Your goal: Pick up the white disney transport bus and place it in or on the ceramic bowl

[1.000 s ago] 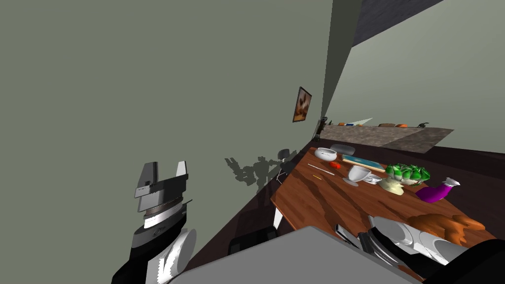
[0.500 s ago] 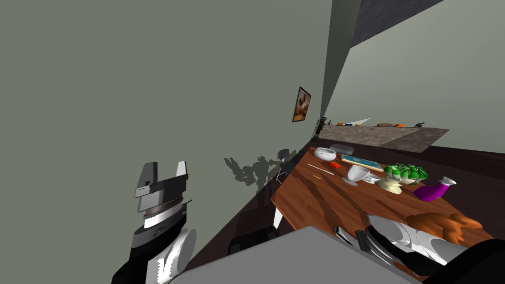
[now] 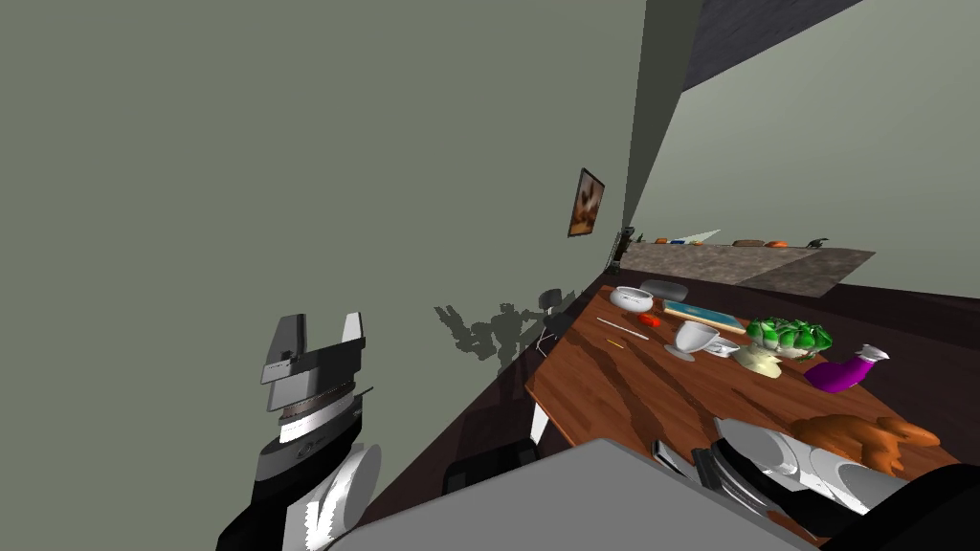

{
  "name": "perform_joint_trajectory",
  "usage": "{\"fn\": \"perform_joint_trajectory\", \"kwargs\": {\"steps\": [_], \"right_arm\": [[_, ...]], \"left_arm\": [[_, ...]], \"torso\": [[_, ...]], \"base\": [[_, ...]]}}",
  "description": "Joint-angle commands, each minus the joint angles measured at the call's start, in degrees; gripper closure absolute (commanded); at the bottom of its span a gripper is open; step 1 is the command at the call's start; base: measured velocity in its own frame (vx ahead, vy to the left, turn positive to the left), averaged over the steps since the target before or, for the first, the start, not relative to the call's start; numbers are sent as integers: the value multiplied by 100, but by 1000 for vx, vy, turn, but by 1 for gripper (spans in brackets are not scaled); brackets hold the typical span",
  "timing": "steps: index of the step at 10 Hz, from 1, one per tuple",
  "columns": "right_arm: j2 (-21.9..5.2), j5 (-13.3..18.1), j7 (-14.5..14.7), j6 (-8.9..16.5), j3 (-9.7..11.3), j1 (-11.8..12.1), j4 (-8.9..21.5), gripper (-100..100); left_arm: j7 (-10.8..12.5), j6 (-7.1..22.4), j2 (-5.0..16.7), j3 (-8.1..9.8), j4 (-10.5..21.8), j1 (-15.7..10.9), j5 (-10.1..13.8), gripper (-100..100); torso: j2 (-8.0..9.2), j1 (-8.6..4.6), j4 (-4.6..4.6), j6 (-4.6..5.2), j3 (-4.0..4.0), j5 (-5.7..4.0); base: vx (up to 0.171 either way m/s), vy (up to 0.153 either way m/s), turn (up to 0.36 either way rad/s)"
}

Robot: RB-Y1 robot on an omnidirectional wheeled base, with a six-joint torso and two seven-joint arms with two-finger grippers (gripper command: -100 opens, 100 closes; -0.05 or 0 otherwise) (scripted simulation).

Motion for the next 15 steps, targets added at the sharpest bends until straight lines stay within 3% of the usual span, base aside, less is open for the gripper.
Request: {"fn": "perform_joint_trajectory", "kwargs": {"steps": [1, 2, 5, 14, 15], "right_arm": [[-29, -286, 282, -77, 162, -39, 225, 100], [-29, -394, 282, -77, 162, -39, 225, 100], [-53, -879, 673, -191, 381, -109, 571, 100], [-103, -2160, 1457, -417, 818, -249, 1262, 100], [-115, -2369, 1653, -474, 928, -284, 1435, 100]], "left_arm": [[0, 0, 0, 0, 0, 0, 0, 0], [0, 0, 0, 0, 0, 0, 0, 0], [0, 0, 0, 0, 0, 0, 0, 0], [0, 0, 0, 0, 0, 0, 0, 0], [0, 0, 0, 0, 0, 0, 0, 0]], "torso": [[0, 0, 0, 0, 0, 0], [4, -4, 0, -3, 2, -1], [-2, 7, -1, -1, -1, 3], [4, 33, 3, -3, 4, 19], [4, 34, 4, -2, 4, 21]], "base": [[-25, -25, 82], [-19, -20, 63], [-11, 4, 59], [-19, 25, 61], [-20, 28, 94]]}}
